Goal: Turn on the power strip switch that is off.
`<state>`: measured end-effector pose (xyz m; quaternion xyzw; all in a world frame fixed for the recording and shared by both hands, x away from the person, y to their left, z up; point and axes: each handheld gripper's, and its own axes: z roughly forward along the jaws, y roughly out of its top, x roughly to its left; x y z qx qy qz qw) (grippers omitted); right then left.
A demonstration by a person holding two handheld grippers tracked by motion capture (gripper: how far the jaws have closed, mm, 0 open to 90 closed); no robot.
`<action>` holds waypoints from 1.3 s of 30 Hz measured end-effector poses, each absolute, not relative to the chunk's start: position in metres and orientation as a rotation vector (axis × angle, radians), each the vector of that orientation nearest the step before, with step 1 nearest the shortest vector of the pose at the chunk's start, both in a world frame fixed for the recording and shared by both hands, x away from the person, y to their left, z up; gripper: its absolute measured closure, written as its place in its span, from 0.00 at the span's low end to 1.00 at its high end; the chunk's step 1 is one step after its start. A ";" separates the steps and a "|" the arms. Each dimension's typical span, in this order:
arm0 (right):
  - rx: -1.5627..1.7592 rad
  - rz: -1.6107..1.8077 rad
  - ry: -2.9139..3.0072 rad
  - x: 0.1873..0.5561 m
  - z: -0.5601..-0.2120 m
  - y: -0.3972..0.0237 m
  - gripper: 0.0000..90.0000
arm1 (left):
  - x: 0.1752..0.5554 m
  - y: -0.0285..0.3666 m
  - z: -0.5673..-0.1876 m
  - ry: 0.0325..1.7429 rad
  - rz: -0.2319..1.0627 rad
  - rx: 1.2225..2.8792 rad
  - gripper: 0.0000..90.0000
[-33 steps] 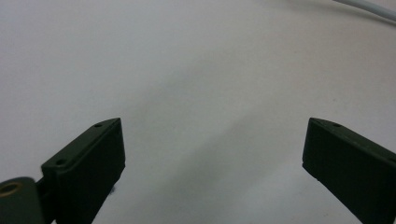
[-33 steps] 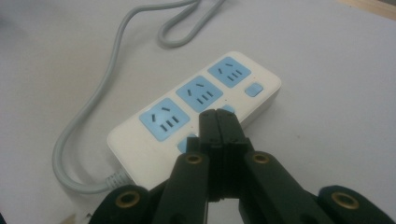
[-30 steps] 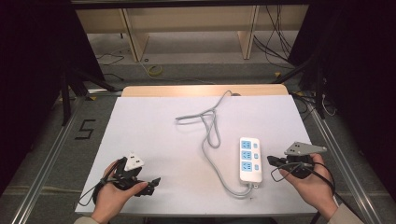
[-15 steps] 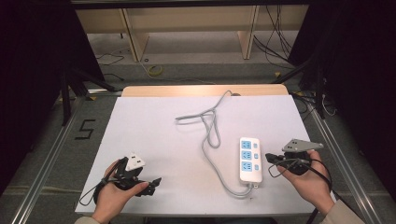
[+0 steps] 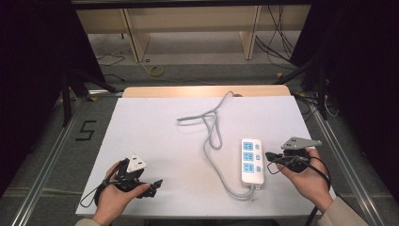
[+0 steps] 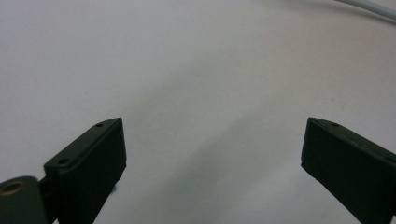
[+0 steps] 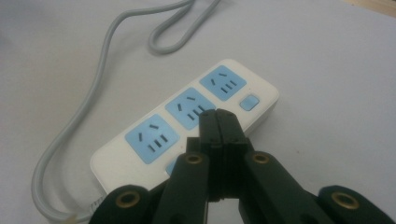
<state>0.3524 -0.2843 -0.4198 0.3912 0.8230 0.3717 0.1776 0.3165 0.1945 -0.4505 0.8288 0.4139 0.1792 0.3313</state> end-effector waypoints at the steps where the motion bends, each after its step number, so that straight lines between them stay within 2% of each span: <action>1: 1.105 1.051 2.330 0.353 -0.420 -0.284 1.00 | 0.316 0.195 -0.451 1.082 0.468 2.166 0.07; 39: 1.166 0.985 2.369 0.378 -0.428 -0.273 1.00 | 0.317 0.193 -0.451 1.075 0.464 2.175 0.08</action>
